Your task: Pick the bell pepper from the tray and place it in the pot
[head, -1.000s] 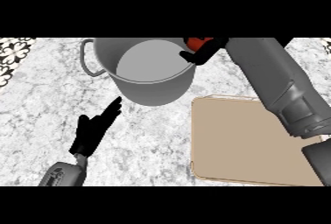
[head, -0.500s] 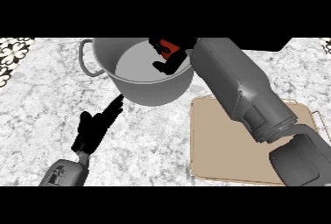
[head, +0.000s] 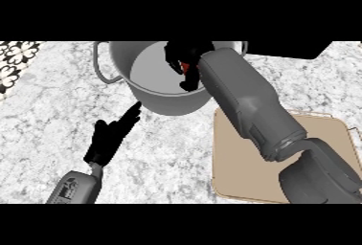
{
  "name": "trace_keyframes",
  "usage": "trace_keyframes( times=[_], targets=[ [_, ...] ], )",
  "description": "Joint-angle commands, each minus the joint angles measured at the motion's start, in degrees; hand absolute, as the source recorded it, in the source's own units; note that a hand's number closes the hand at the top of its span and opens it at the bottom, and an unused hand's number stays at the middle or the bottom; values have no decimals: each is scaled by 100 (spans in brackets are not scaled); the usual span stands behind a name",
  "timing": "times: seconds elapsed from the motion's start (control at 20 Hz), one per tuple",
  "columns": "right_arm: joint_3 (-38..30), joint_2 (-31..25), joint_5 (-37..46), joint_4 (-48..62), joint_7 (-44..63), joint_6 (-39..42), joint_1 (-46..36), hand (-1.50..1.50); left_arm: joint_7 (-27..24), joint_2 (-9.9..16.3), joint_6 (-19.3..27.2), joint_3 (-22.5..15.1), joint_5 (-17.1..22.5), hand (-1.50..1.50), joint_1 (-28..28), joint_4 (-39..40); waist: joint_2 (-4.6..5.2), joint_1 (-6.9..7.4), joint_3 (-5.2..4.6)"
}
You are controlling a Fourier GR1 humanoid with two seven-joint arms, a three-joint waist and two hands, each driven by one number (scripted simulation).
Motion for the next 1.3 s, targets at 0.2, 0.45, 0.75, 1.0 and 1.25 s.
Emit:
trace_keyframes(
  times=[0.2,0.45,0.75,1.0,1.25],
  targets=[
    [-375,48,-544,-548,131,390,599,-150,-71,77,-152,-29,-11,0,88,-90,21,162,14],
    [-1602,49,-1932,-998,-240,297,638,-150,-184,34,-140,38,-32,0,-90,173,37,131,20],
    [-2752,49,-3013,-846,-61,-207,449,-150,-62,60,-109,152,33,0,-108,134,34,-41,19],
    [-3455,-246,-3552,-759,-77,-381,248,-150,78,156,-99,227,96,0,92,-134,0,-126,21],
    [-3864,-743,-3886,-568,-364,40,335,-150,155,-68,37,29,-3,0,212,-311,24,-113,24]
  ],
)
